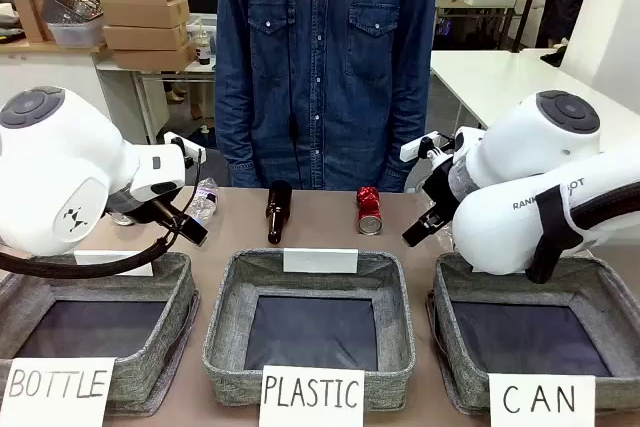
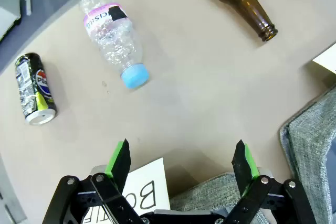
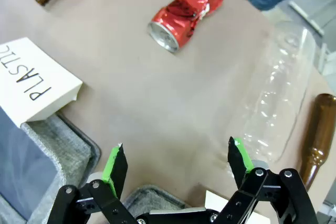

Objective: Sort the can waste into the basket.
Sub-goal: Pick up the can waste from the table and place it in the right Fabric basket.

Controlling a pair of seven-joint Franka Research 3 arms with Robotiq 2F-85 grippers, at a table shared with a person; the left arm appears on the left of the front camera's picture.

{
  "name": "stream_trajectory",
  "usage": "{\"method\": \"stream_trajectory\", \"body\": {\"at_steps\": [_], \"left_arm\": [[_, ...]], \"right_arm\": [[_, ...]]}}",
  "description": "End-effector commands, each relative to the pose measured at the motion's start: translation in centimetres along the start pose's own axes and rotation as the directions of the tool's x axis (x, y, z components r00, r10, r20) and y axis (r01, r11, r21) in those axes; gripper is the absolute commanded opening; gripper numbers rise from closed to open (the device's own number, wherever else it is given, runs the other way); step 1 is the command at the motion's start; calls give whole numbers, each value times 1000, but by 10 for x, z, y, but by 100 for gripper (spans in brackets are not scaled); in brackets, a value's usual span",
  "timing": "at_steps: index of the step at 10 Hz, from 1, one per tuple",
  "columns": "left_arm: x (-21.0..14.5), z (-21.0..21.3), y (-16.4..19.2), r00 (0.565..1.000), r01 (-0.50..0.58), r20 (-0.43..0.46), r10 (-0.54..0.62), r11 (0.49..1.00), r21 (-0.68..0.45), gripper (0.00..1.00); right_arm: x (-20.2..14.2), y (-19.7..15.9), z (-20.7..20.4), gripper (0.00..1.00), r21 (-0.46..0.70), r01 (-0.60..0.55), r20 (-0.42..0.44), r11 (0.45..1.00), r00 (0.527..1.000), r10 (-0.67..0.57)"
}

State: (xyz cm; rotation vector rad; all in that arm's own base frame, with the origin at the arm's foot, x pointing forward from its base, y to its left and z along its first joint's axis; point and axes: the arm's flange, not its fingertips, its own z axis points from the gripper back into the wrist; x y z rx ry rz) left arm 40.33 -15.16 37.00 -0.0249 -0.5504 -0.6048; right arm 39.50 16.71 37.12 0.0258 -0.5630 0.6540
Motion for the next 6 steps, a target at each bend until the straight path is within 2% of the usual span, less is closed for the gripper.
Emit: {"method": "stream_trajectory", "body": {"at_steps": [1,6], "left_arm": [[0,0,0,1000,0,0,0,1000,0,100],[0,0,0,1000,0,0,0,1000,0,100]], "right_arm": [[0,0,0,100,0,0,0,1000,1000,0],[0,0,0,100,0,0,0,1000,1000,0]]}}
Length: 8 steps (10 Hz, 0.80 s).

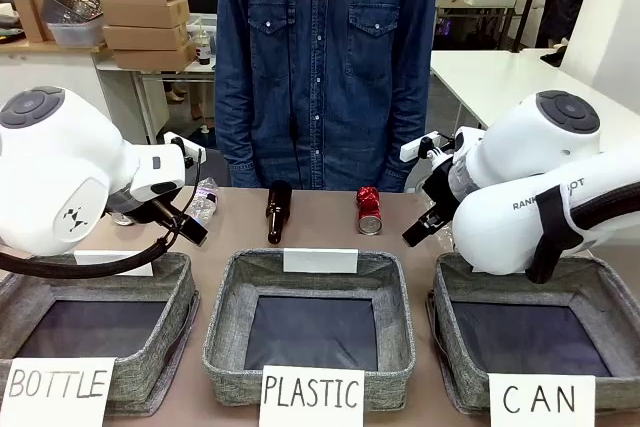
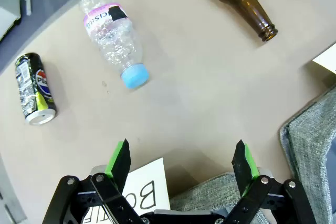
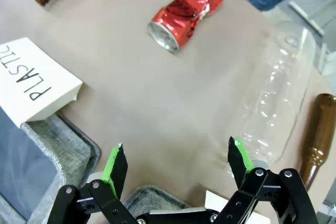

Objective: Sort the can waste into the basket.
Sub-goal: Pick up the can waste from the table and place it in the right Fabric basket.

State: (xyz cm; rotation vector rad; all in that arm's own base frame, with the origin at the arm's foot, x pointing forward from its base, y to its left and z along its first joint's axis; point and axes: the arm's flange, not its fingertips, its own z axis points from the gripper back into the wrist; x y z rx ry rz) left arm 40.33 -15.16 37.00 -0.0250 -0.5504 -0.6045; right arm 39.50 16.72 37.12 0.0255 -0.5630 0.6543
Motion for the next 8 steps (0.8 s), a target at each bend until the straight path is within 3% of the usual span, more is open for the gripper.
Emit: {"method": "stream_trajectory", "body": {"at_steps": [1,6,7,8], "left_arm": [[0,0,0,1000,0,0,0,1000,0,100],[0,0,0,1000,0,0,0,1000,0,100],[17,16,-4,999,16,-32,-18,999,-51,100],[30,59,-8,996,-36,-84,34,999,-32,100]], "right_arm": [[0,0,0,100,0,0,0,1000,1000,0],[0,0,0,100,0,0,0,1000,1000,0],[11,0,16,100,76,0,-20,997,1000,2],[20,-5,57,100,81,34,-2,996,999,-34]]}}
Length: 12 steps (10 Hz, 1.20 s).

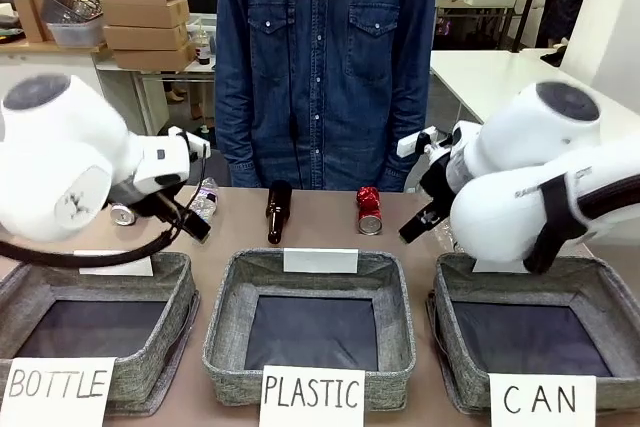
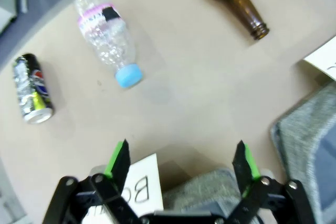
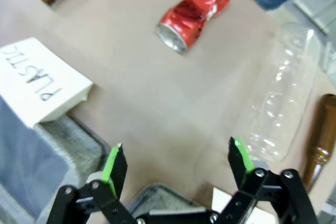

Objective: Sort the can waste into the basket.
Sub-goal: Pick up the can waste from the table and place it in the right Fabric basket.

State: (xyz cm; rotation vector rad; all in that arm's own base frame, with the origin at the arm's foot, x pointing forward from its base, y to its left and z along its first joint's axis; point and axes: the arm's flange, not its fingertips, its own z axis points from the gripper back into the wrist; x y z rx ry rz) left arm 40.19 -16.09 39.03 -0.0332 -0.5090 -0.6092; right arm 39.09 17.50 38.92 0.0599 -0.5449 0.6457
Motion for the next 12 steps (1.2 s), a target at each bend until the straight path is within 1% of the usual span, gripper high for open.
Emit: {"method": "stream_trajectory", "body": {"at_steps": [1,2,3,4,5,6,7,8,9,10,11,12], "left_arm": [[12,103,-7,1000,-20,-21,19,1000,-22,100],[-8,171,-22,999,-16,42,15,1000,26,100],[-31,209,-36,993,-18,119,8,997,79,100],[-53,225,-51,987,-6,160,-8,996,87,100],[-63,221,-61,986,-21,169,2,993,113,100],[5,210,-32,993,7,113,-14,998,60,100],[5,210,-32,993,7,113,-14,998,60,100],[5,210,-32,993,7,113,-14,998,60,100],[-9,245,-45,990,3,141,-16,996,86,100],[-6,248,-38,993,1,118,27,973,-231,100],[-18,265,-13,991,-85,50,120,887,-453,100],[-34,275,14,967,-188,-4,254,702,-687,100]], "right_arm": [[9,-11,98,100,54,41,48,998,998,-43],[-4,-4,159,100,25,27,77,999,997,-29],[-23,1,196,100,-77,28,96,997,995,-20],[-43,7,217,100,-119,31,113,992,993,-17],[-57,12,221,100,-174,39,109,984,994,-20],[-65,20,206,100,-388,66,116,919,993,-22],[-10,-4,234,100,-109,21,128,994,992,-7],[-10,-4,234,100,-109,21,128,994,992,-7],[-17,1,258,100,-227,30,141,974,990,3],[-24,-17,243,100,-79,185,-42,980,981,-189],[-46,-37,256,100,226,274,-8,935,960,-280],[-66,-52,269,100,499,341,-13,797,922,-386]]}}
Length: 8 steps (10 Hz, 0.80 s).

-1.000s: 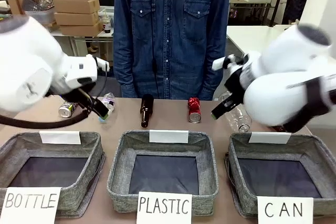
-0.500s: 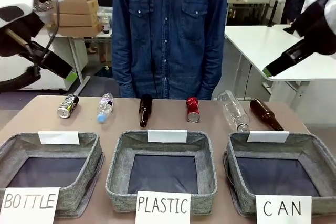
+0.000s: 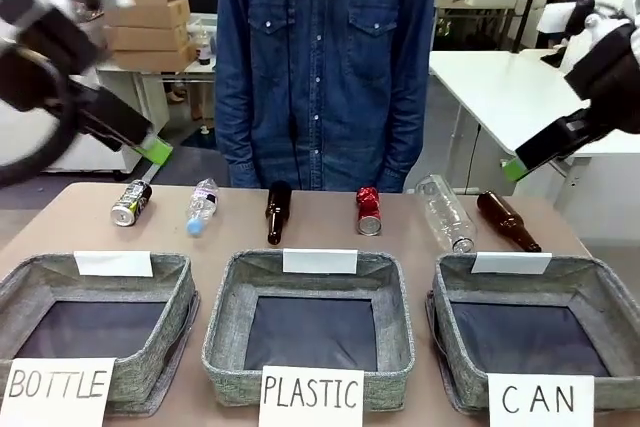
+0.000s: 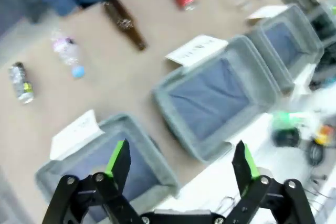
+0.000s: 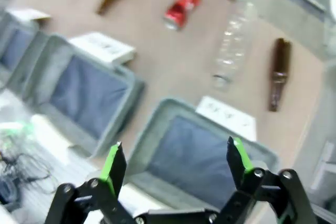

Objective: Sort the can waste into the basket.
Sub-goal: Pick up the can waste from the table and place it in the right Fabric basket.

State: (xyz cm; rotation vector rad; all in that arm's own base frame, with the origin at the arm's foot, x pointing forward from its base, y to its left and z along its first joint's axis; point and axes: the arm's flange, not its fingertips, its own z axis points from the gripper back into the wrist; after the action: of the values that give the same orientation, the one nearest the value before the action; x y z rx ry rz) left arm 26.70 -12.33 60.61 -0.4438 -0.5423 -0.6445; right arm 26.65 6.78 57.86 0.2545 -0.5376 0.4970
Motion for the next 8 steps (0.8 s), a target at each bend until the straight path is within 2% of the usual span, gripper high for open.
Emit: {"method": "stream_trajectory", "body": {"at_steps": [1,2,3,4,5,6,7,8], "left_arm": [[-30,48,48,935,-340,-89,344,792,-507,100],[-48,62,71,888,-404,-48,457,727,-555,100],[-69,74,88,835,-449,-2,550,682,-578,100],[-92,82,105,793,-476,33,609,652,-590,100],[-112,79,124,778,-501,44,627,661,-558,100],[-131,73,143,729,-491,72,681,593,-638,100],[-152,70,161,666,-472,88,740,511,-719,100],[-169,63,173,636,-502,70,769,481,-719,100]], "right_arm": [[-26,-30,44,100,520,354,-114,777,931,-348],[-40,-47,59,100,647,439,-144,623,873,-466],[-59,-73,70,100,708,498,-134,501,791,-597],[-81,-105,75,100,771,527,-131,358,681,-721],[-97,-131,74,100,801,539,-88,259,535,-841],[-110,-151,69,100,837,516,-39,181,387,-921],[-113,-156,64,100,821,545,-29,172,340,-940],[-112,-158,62,100,811,560,-37,167,334,-942]]}}
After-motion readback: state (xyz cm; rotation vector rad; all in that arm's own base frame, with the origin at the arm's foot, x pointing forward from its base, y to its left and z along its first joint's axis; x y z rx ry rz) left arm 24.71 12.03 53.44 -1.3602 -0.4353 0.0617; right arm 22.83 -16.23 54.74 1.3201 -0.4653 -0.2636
